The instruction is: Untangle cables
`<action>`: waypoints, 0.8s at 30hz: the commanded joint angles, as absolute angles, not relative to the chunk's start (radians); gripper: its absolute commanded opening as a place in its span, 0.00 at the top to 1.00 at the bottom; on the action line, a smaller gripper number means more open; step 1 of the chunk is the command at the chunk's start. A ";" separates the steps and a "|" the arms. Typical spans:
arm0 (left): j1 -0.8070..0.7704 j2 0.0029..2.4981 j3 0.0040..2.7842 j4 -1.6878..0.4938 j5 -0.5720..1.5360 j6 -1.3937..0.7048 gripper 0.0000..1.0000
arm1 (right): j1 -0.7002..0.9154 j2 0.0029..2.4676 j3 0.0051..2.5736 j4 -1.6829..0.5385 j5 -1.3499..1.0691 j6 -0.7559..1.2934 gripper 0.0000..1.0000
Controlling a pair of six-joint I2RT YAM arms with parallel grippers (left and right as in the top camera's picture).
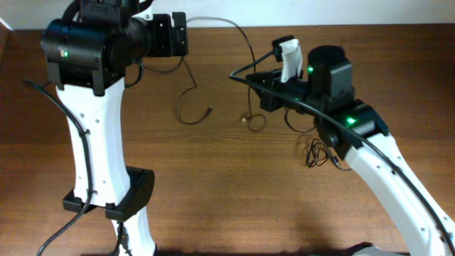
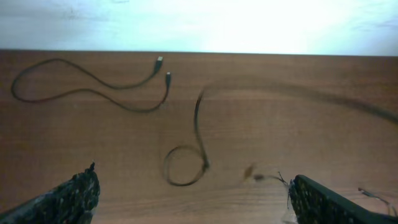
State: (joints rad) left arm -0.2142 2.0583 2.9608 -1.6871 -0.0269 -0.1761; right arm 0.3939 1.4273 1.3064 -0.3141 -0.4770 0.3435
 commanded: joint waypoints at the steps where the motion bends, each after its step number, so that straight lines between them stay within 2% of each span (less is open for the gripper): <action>1: -0.213 2.034 2.929 -1.685 -0.011 -0.162 0.01 | 0.390 1.385 1.326 -0.309 -0.432 0.369 0.96; 3: -0.213 2.034 2.928 -1.677 0.076 -0.136 0.01 | 0.390 1.377 1.326 -0.307 -0.433 0.381 0.96; 7: -0.215 2.036 2.927 -1.634 0.461 -0.111 0.00 | 0.392 1.375 1.326 -0.249 -0.455 0.462 0.96; 11: -0.216 2.049 2.926 -1.613 0.475 -0.150 0.16 | 0.392 1.375 1.326 -0.172 -0.626 0.462 0.96; 15: -0.216 2.092 2.925 -1.619 0.476 -0.268 0.15 | 0.392 1.375 1.326 -0.093 -0.771 0.460 0.96; 17: -0.216 2.120 2.925 -1.648 0.528 -0.332 0.22 | 0.392 1.375 1.326 -0.085 -0.815 0.414 0.96; 18: -0.216 2.137 2.924 -1.662 0.585 -0.353 0.18 | 0.392 1.375 1.326 -0.086 -0.836 0.398 0.96; 21: -0.216 2.161 2.902 -1.662 0.673 -0.408 0.18 | 0.392 1.374 1.326 -0.078 -0.918 0.351 0.96; 24: -0.216 2.183 2.873 -1.658 0.675 -0.510 0.24 | 0.393 1.373 1.326 -0.070 -0.973 0.344 0.96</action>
